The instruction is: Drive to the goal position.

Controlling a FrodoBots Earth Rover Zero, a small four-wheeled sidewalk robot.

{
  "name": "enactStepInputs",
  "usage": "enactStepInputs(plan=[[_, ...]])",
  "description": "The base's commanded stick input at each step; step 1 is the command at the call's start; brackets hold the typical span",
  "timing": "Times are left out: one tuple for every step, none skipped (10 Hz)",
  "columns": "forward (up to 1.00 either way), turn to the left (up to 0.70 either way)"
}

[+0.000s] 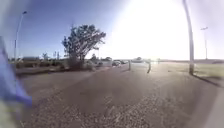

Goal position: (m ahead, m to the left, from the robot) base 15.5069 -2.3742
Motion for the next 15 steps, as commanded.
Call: enactStepInputs(plan=[[0.7, 0.0], [0.7, 0.0], [0.7, 0.0], [0.7, 0.0], [0.7, 0.0], [0.7, -0.06], [0.7, -0.27], [0.7, -0.35], [0.7, -0.35], [0.7, -0.35], [0.7, -0.35], [0.7, -0.25], [0.7, 0.0], [0.7, 0.0], [0.7, 0.0]])
